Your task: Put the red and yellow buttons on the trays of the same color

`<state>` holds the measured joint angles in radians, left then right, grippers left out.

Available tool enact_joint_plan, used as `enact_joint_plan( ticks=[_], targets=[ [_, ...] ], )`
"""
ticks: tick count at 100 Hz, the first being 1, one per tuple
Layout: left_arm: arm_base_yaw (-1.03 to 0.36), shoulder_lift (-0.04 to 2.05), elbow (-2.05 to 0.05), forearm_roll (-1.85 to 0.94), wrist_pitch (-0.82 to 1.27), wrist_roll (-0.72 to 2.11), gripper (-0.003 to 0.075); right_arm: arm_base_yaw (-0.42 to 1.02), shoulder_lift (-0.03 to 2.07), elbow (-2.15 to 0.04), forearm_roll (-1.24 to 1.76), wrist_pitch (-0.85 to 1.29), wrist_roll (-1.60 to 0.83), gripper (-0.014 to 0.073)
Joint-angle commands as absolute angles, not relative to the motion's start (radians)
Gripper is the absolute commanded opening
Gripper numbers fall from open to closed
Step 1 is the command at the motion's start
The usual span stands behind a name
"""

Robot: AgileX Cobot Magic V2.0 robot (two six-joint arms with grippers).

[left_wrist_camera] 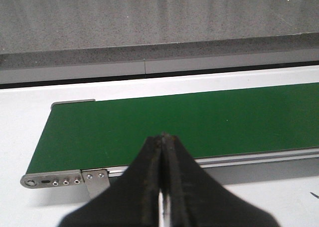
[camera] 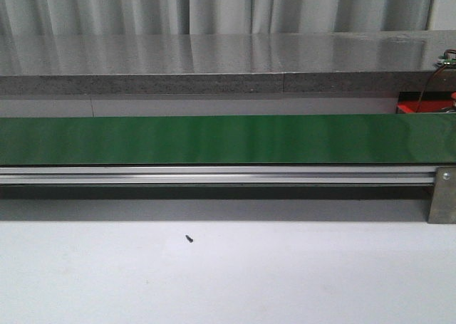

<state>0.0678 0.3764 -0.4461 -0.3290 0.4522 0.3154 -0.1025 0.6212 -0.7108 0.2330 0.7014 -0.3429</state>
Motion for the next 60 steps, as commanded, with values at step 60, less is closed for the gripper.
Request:
enact_joint_plan(
  ticks=[60],
  targets=[
    [0.060,0.382,-0.472,-0.347,0.376,0.316,-0.0020,-0.104,0.571,-0.717,0.269,0.621,-0.354,-0.0069]
  ],
)
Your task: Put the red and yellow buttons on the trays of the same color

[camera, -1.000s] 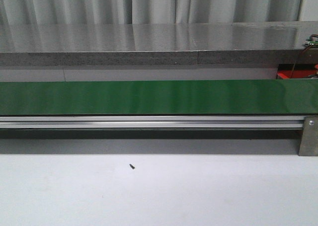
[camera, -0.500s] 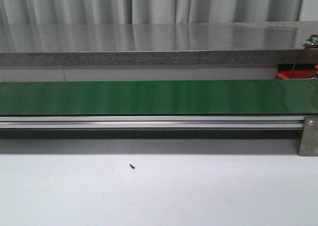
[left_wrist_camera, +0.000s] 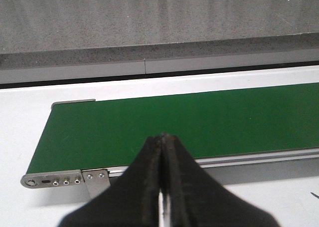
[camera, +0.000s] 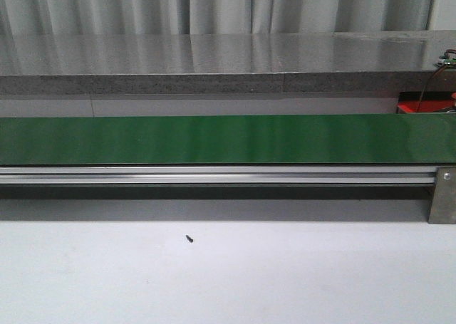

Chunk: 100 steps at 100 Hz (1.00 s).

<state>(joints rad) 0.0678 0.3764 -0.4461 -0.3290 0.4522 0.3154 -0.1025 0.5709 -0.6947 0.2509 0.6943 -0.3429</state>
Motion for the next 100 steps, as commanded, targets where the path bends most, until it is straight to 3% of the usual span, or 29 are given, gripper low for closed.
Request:
enact_joint_plan(
  ticks=[1,72,100],
  targets=[
    [0.060,0.382,-0.472,-0.347,0.376,0.316,-0.0020,-0.104,0.571,-0.717,0.269,0.621,-0.354,-0.0069],
    [0.060,0.382,-0.472,-0.347,0.376,0.316,-0.0020,-0.103,0.567,-0.714,0.213,0.513,-0.353,-0.0069],
    [0.060,0.382,-0.472,-0.347,0.376,0.316,-0.0020,0.037,0.446,-0.515,0.146,0.285,-0.306,-0.0069]
  ],
)
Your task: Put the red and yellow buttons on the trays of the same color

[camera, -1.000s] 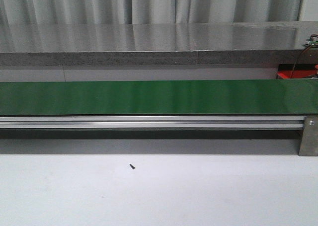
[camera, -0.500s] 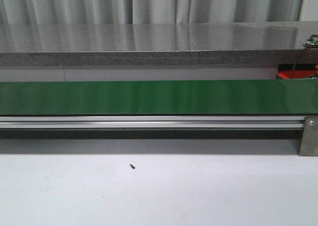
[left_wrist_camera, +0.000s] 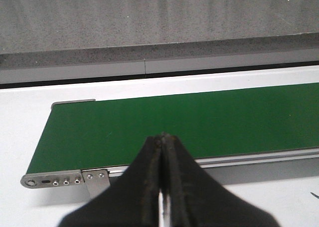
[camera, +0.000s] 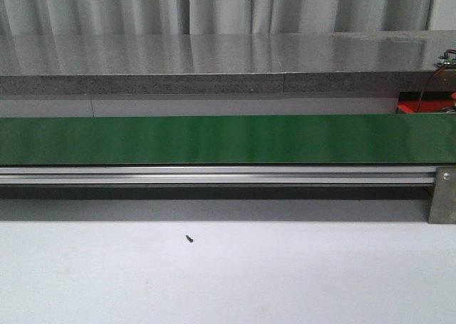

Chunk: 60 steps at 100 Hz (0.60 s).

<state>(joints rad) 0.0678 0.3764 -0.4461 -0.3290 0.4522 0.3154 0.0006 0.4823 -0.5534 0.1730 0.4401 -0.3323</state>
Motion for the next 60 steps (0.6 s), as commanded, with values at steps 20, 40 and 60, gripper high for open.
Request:
enact_joint_plan(
  ticks=[20,40,60],
  targets=[
    [0.060,0.382,-0.472,-0.347,0.376,0.316,-0.0020,0.100,0.300,-0.294,0.029,0.074,-0.111,-0.0069],
    [0.060,0.382,-0.472,-0.347,0.376,0.316,-0.0020,0.100,0.195,-0.113,-0.005,-0.028,-0.022,-0.0069],
    [0.060,0.382,-0.472,-0.347,0.376,0.316,-0.0020,0.100,0.110,0.000,-0.005,-0.077,0.014,-0.0069]
  ],
)
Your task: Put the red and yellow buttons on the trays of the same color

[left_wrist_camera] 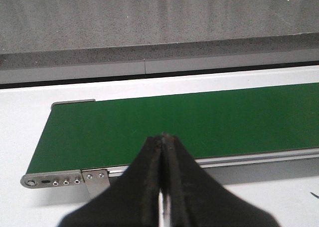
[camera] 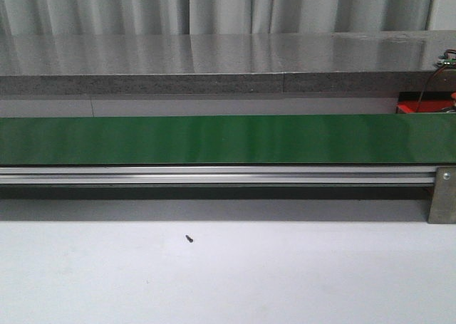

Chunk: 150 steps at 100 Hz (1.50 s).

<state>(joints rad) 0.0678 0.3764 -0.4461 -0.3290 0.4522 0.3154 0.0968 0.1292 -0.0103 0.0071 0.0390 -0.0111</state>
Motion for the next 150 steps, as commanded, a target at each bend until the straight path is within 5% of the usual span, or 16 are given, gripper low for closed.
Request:
enact_joint_plan(
  ticks=[1,150],
  targets=[
    [0.060,0.382,-0.472,-0.347,0.376,0.316,-0.0020,0.100,0.107,0.007,-0.005,-0.081,0.018,-0.0069],
    [0.060,0.382,-0.472,-0.347,0.376,0.316,-0.0020,0.091,-0.030,0.011,-0.014,-0.019,0.021,-0.0069]
  ],
)
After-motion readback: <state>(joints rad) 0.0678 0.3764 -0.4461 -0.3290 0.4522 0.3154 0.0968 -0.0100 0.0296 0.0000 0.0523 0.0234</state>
